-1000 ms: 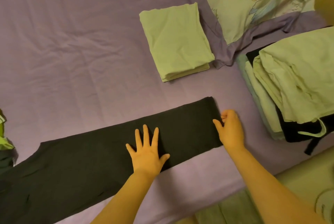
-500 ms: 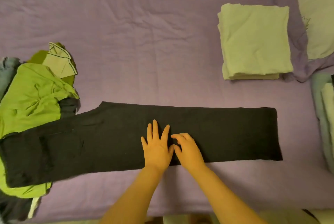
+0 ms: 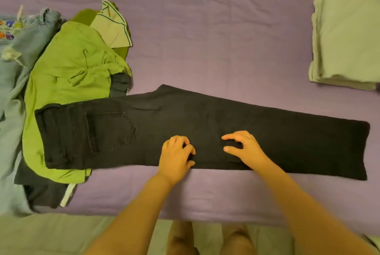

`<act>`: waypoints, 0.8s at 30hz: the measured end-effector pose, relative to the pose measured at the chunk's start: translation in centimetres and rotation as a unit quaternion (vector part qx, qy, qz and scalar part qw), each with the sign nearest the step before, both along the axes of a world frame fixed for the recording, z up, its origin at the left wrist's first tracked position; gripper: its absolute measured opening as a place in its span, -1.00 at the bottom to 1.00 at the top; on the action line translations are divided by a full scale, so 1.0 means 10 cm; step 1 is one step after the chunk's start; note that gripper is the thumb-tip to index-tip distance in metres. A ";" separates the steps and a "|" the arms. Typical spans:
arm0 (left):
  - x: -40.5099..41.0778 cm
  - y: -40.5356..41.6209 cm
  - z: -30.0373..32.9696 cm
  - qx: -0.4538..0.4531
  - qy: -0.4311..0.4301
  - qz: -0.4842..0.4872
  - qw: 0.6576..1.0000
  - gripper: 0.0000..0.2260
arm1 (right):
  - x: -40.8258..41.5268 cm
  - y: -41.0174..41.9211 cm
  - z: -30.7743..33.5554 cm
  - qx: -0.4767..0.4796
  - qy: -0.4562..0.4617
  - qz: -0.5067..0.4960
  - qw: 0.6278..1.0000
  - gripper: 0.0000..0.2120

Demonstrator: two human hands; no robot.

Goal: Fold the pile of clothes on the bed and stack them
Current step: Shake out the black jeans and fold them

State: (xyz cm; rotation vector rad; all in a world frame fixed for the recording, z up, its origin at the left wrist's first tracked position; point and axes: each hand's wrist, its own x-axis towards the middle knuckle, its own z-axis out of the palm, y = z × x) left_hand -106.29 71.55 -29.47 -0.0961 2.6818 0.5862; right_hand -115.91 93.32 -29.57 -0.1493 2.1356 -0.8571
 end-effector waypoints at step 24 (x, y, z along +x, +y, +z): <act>0.68 -1.69 0.42 -0.058 0.074 0.326 0.941 -0.77 | 0.61 -1.96 0.01 0.139 0.077 0.140 0.977 -0.62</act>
